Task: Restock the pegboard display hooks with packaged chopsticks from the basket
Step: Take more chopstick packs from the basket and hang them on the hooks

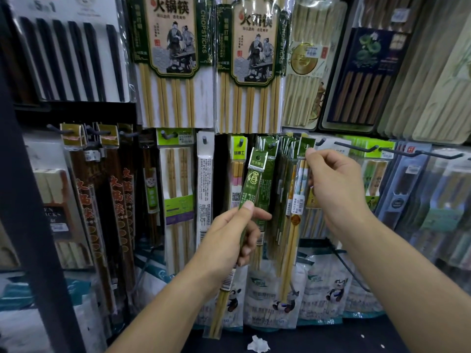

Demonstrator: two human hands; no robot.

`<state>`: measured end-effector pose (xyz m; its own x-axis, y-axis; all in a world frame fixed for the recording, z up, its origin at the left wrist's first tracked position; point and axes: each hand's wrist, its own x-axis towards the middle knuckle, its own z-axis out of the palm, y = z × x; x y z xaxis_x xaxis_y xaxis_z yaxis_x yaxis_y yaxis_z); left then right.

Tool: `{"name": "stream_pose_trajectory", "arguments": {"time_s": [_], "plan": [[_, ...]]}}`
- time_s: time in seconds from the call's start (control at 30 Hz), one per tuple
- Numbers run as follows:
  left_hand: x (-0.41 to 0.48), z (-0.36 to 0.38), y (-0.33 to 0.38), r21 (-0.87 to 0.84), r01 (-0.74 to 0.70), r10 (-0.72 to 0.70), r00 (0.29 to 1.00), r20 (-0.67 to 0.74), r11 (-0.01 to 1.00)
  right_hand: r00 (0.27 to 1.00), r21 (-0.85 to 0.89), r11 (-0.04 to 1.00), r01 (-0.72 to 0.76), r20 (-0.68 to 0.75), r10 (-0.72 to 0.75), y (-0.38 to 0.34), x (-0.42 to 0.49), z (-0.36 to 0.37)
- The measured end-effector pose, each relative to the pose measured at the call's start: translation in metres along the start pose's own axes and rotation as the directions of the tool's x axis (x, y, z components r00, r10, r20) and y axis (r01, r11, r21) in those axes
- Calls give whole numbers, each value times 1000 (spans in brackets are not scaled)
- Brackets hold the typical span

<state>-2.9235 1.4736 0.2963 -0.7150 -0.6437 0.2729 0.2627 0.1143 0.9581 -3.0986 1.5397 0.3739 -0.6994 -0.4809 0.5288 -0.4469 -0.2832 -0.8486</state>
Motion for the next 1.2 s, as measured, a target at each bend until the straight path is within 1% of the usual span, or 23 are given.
{"name": "stream_pose_trajectory", "arguments": {"time_s": [0.17,0.33,0.47,0.63,0.73,0.8,0.9,0.97,1.03,1.07,1.2], "plan": [[0,-1,-2,10,-4,4,1000,-26,1000,1000,-3,1000,-10,-13,10,0,3,1],[2,-3,-6,-32,-8,7,1000,-12,999,1000,6,1000,9,-4,-9,0,7,2],[5,-4,-9,-63,3,-4,1000,-22,998,999,-47,998,43,0,-44,1,8,1],[4,0,-5,21,-64,64,998,-24,998,999,-112,993,40,-28,-44,8,5,-2],[3,6,-2,43,-68,68,998,5,997,997,-113,992,49,-59,-56,9,-2,-9],[3,12,0,70,-65,65,998,12,995,996,-87,993,79,-30,-82,6,-10,-12],[8,25,3,82,-80,77,996,34,993,990,16,995,101,94,-102,0,-23,-11],[13,33,5,166,-119,112,992,50,979,984,20,993,114,135,-116,-3,-27,-11],[15,38,7,270,-161,153,987,51,949,985,32,995,94,143,-97,-6,-26,-11],[16,39,8,295,-173,166,985,47,940,986,31,996,81,145,-85,-8,-25,-12],[20,37,15,269,-194,201,980,2,943,982,-43,994,102,167,-93,-16,-15,-3]]}}
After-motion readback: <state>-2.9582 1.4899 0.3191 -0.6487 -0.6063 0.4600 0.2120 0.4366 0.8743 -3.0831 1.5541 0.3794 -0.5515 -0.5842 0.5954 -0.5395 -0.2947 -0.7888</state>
